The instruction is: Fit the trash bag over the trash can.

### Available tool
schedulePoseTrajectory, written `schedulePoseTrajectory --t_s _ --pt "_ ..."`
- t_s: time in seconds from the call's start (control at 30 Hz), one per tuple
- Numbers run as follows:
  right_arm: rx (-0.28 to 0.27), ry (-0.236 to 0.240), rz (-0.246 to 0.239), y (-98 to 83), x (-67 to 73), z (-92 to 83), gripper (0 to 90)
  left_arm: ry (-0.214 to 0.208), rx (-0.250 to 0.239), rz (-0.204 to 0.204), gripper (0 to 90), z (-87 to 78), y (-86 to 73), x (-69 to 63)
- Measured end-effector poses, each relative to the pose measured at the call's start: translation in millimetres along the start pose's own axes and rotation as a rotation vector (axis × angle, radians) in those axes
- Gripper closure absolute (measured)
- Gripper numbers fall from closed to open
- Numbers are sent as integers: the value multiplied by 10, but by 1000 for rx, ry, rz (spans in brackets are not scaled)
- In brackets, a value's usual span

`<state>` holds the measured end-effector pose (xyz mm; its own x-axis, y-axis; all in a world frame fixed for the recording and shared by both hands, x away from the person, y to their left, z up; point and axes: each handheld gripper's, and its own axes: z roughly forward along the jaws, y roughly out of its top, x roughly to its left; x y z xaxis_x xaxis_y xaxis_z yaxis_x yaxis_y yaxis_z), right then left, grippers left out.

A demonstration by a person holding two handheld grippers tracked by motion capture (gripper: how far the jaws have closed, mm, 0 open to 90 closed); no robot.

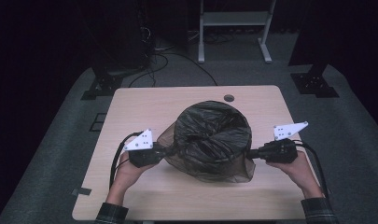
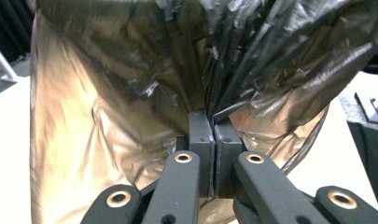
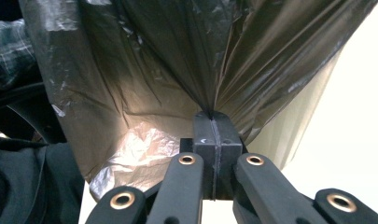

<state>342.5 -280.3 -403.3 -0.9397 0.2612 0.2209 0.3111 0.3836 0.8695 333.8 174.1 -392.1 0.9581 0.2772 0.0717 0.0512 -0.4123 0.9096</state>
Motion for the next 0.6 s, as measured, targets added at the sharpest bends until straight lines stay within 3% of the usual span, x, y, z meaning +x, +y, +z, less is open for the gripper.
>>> schedulePoseTrajectory --t_s 0.27,0.4,0.43,0.47,0.5,0.6 --pt "35 -34 36 -141 -88 68 900 30 28 -24 891 11 -134 99" --pt "50 -64 35 -157 -110 84 900 88 51 -8 878 13 -152 125" --pt "51 -68 32 -153 -115 80 884 118 52 -7 810 5 -150 130" --pt "36 -88 17 -140 -110 61 733 113 41 -15 755 -5 -148 130" --pt "14 -108 21 -121 -114 32 668 109 32 -16 727 -17 -143 130" --pt "-65 -127 21 -39 -117 -121 587 87 -5 -21 645 -58 -113 111"
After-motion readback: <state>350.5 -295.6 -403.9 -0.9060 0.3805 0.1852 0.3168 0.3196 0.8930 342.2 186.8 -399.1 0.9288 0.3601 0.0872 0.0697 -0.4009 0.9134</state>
